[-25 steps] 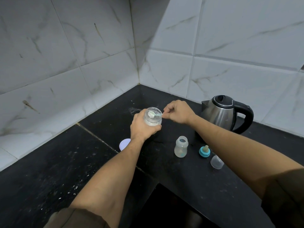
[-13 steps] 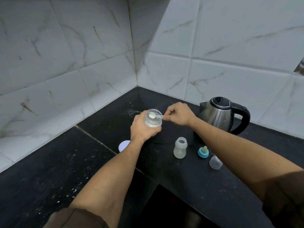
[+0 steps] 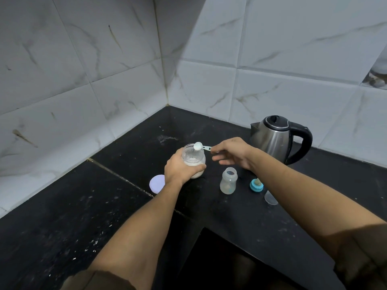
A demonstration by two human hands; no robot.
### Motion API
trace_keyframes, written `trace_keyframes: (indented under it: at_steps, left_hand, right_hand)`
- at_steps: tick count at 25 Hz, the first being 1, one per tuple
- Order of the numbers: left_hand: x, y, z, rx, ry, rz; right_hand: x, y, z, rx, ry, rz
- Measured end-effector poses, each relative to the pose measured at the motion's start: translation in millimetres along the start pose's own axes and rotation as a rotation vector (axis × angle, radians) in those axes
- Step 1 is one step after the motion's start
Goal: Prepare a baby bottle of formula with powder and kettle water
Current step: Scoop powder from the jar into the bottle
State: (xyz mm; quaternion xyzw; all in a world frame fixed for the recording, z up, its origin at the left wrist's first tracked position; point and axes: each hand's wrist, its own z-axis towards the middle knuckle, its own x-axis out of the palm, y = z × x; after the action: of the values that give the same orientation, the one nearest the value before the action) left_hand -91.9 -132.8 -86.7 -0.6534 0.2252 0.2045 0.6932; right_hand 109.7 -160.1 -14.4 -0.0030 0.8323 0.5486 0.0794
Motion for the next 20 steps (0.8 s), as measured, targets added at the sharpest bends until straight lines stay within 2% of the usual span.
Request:
trace_keyframes:
  at_steps: [7, 13, 18, 20]
  left_hand:
    - [16.2, 27.0, -17.2, -0.091, 0.053, -0.015]
    - [22.6, 41.9, -24.7, -0.183, 0.045, -0.040]
    - [23.1, 36.4, -26.9, -0.298, 0.107, -0.024]
    - [21.3, 25.5, -37.2, -0.238, 0.014, 0.058]
  right_hand:
    - [-16.6, -26.1, -12.0, 0.024, -0.063, 0.158]
    - [-40.3, -33.2, -23.0, -0.021, -0.143, 0.145]
    - [-53.6, -41.0, -30.1, -0.024, -0.165, 0.121]
    - [-58.6, -44.1, -32.1, -0.030, -0.171, 0.108]
